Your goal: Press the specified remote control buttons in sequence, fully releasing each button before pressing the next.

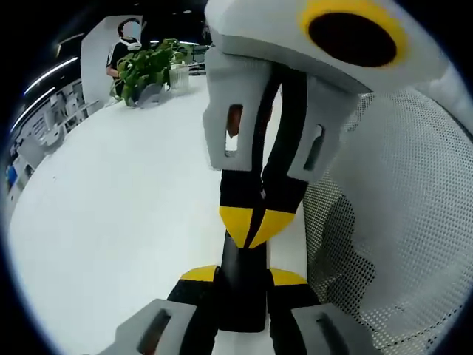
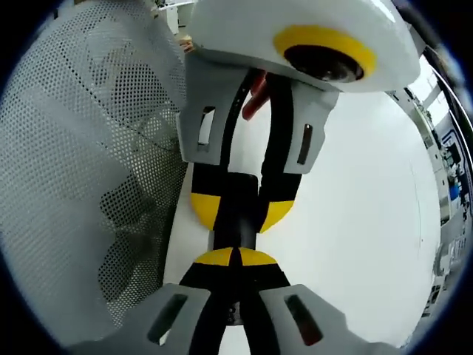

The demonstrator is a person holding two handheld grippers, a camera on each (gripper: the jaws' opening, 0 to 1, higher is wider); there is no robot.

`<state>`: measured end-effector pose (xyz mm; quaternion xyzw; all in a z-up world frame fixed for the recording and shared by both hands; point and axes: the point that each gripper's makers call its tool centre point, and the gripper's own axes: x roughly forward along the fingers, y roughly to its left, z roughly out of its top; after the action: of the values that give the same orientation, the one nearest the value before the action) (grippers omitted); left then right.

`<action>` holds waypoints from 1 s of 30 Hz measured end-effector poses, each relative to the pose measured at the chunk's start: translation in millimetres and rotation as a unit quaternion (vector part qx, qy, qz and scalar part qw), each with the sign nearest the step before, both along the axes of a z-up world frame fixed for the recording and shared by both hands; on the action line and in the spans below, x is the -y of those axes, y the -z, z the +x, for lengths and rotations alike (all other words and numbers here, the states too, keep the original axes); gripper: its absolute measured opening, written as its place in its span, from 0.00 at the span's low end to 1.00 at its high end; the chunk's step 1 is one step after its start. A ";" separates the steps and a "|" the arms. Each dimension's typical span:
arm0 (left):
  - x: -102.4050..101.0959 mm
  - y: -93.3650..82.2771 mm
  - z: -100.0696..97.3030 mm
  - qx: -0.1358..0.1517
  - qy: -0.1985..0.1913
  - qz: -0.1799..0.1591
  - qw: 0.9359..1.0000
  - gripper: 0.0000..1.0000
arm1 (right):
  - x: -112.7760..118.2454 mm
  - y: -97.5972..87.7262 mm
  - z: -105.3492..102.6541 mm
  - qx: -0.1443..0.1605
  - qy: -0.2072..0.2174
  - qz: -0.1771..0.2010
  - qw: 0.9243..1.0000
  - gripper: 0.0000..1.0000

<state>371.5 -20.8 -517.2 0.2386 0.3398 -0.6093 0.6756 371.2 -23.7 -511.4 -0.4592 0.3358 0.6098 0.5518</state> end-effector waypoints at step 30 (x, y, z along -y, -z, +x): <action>-0.4 0.5 -0.6 -0.002 -0.001 0.000 1.000 0.24 | -5.0 -1.9 -0.2 0.038 -0.010 0.043 0.998 0.00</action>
<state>370.9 -20.4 -517.7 0.2373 0.3412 -0.6087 0.6758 371.1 -18.7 -509.5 -0.4612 0.2830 0.6114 0.5773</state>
